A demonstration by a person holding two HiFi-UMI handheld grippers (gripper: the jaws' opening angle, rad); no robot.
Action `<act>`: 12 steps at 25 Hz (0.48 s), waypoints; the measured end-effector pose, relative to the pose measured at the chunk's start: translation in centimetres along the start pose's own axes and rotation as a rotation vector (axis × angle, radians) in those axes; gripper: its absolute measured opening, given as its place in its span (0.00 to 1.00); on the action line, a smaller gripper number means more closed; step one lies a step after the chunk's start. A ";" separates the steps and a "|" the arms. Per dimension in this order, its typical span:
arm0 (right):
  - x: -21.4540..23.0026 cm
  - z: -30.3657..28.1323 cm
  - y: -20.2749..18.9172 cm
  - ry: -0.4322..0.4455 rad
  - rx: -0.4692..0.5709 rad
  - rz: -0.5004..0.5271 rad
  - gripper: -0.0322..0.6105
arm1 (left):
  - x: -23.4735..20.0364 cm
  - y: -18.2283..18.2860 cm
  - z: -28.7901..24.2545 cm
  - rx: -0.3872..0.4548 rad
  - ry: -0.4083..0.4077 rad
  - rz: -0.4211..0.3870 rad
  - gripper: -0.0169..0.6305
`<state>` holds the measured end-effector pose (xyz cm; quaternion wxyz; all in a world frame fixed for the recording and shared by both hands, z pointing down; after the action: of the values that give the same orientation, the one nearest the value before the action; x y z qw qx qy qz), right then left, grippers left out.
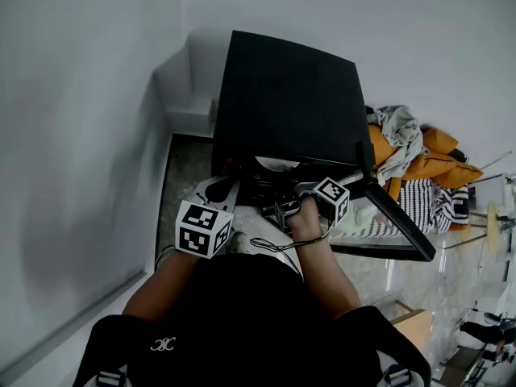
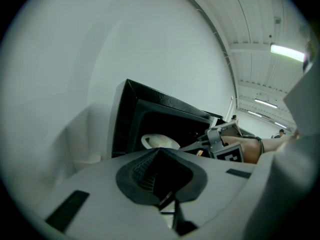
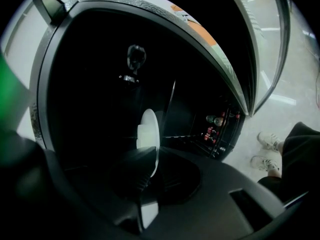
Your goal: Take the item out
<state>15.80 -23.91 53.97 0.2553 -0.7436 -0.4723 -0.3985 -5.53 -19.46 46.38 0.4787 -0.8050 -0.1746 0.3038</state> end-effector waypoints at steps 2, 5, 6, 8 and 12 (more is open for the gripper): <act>0.1 -0.1 -0.1 0.005 -0.002 -0.003 0.09 | 0.0 0.1 -0.1 -0.001 -0.002 0.000 0.03; 0.4 -0.3 -0.1 0.032 -0.005 -0.020 0.09 | 0.0 0.2 -0.1 -0.002 -0.003 -0.003 0.03; 0.4 -0.4 -0.1 0.039 -0.006 -0.026 0.10 | -0.1 0.2 0.0 -0.001 -0.003 -0.004 0.03; 0.3 -0.6 -0.1 0.045 -0.006 -0.025 0.12 | -0.1 0.2 0.1 0.000 -0.001 -0.004 0.03; 0.0 -1.3 -0.1 0.043 -0.004 -0.029 0.12 | -0.4 0.0 0.5 -0.002 0.010 0.001 0.03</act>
<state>15.28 -24.83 54.66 0.2583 -0.7285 -0.4765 -0.4189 -6.17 -19.33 46.30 0.4784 -0.8073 -0.1719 0.2998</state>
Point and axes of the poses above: the fingertips, and each gripper's own axes: z backward along the fingers, x to its right, y out of its top, the point moved 6 cm from there along z, backward along the fingers, and after that the axes turned 4 degrees about -y, right-handed, at the moved point
